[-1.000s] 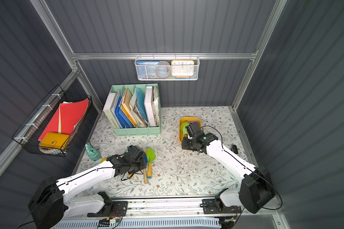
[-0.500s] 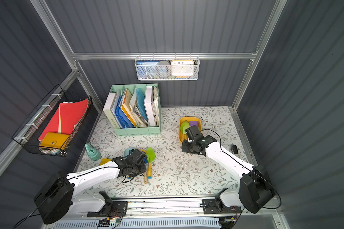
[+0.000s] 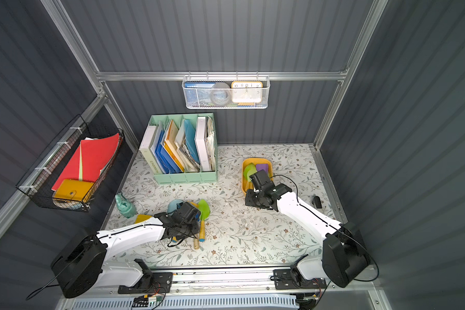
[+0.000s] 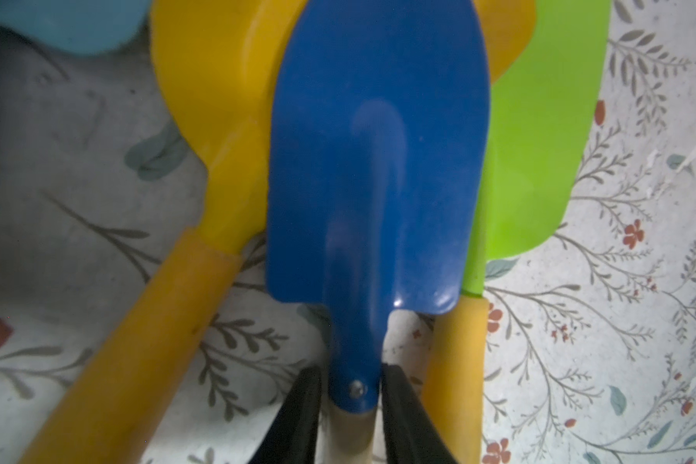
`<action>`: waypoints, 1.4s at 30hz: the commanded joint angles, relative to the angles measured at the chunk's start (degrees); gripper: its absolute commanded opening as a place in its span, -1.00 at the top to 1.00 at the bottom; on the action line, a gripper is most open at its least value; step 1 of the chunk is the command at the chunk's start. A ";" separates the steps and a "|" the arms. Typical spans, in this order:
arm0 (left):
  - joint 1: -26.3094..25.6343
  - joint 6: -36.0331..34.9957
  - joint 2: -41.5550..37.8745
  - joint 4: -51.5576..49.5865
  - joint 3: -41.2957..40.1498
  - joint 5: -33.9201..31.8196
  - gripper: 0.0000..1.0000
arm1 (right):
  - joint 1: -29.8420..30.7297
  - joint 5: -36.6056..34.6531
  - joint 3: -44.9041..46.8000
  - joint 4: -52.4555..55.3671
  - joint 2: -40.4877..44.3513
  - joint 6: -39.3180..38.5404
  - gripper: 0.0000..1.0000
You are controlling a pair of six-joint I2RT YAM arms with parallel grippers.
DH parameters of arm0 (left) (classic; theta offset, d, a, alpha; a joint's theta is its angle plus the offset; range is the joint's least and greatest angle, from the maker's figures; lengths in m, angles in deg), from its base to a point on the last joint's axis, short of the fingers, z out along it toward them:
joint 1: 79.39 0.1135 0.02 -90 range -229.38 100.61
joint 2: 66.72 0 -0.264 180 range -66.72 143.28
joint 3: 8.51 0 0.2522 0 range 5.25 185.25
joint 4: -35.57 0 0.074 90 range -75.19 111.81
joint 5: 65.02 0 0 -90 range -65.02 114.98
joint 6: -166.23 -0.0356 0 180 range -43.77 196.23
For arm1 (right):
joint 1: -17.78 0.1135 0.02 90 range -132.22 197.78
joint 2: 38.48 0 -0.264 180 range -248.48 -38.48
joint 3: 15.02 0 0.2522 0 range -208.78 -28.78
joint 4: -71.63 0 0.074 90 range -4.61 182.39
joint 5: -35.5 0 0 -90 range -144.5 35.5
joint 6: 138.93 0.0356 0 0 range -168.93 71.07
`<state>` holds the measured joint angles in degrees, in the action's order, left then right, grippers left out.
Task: Put the shovel into the storage box
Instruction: Pick up the shovel from the center of the board.
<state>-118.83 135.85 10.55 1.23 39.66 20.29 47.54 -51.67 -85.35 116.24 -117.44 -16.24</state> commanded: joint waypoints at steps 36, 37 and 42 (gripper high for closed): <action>-0.22 -9.65 -11.28 -4.20 10.50 1.44 0.78 | 0.30 10.25 6.00 -10.60 4.77 3.61 -0.02; -0.27 -10.03 -11.71 -3.38 10.50 2.13 0.78 | 0.31 13.11 6.54 -12.19 5.18 3.61 -0.04; -0.26 -10.95 -14.43 3.28 9.40 6.79 0.79 | 0.25 22.46 11.19 -25.01 8.23 7.54 -0.19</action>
<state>-118.83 127.15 -1.80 -0.67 48.65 23.48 47.67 -36.85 -76.24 100.66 -110.84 -11.37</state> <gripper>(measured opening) 0.207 0.587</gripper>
